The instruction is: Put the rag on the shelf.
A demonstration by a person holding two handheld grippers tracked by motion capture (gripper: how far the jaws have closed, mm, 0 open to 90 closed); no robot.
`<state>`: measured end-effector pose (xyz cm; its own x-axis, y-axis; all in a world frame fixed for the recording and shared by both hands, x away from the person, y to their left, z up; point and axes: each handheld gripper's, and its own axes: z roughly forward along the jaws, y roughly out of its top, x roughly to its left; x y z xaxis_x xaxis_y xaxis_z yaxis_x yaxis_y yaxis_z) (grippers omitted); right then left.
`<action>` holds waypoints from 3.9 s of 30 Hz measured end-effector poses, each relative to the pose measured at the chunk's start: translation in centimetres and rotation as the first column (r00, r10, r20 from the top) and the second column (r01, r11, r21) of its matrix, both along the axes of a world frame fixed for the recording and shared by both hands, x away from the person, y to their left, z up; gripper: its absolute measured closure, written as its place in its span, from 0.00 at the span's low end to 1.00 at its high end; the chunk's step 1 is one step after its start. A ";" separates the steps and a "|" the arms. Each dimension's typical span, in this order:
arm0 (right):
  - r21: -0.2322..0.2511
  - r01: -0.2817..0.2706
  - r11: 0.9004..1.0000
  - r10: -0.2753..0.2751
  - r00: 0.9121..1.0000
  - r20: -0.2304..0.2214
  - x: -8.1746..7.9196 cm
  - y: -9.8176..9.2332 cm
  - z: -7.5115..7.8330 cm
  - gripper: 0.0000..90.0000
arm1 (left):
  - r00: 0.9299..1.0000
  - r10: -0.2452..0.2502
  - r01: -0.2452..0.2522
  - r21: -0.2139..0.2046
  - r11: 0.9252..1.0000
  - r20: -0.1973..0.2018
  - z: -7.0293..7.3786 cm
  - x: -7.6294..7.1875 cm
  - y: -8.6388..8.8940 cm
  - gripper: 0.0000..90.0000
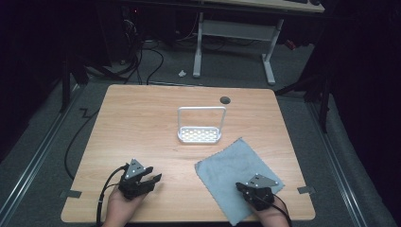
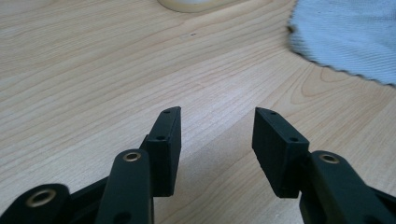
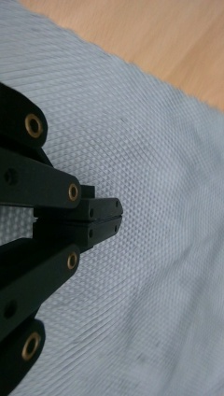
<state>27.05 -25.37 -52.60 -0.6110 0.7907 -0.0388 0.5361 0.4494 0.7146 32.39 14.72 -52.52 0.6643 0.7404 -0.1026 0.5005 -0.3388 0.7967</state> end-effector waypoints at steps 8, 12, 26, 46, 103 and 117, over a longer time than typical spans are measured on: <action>0.039 -0.040 0.998 0.038 0.998 0.048 0.4 1.3 1.3 1.00 | 1.000 -0.003 0.003 -0.010 1.000 0.002 0.2 -0.2 0.1 0.58; 0.009 0.158 0.987 -0.158 0.986 0.058 1.3 -4.0 1.0 1.00 | 1.000 -0.009 0.009 -0.019 1.000 -0.003 0.2 -0.2 -0.1 0.58; 0.009 0.066 0.998 -0.066 0.998 -0.008 0.1 -2.5 0.0 1.00 | 0.992 -0.130 0.130 -0.025 0.991 0.005 1.1 -2.3 -3.6 0.57; 0.012 -0.071 0.997 0.071 0.997 -0.004 -0.7 0.9 -0.1 1.00 | 0.964 -0.261 0.265 0.122 0.957 -0.048 -0.1 -4.7 -8.7 0.72; 0.091 -0.040 0.995 0.036 0.998 0.048 0.4 1.2 0.5 0.81 | 0.999 0.003 0.001 0.106 0.994 -0.043 -0.4 1.3 -4.5 0.69; 0.095 -0.042 0.995 0.038 0.998 0.049 0.6 1.4 0.3 0.80 | 1.000 -0.028 0.029 0.073 0.997 -0.015 -0.8 1.2 -4.8 0.96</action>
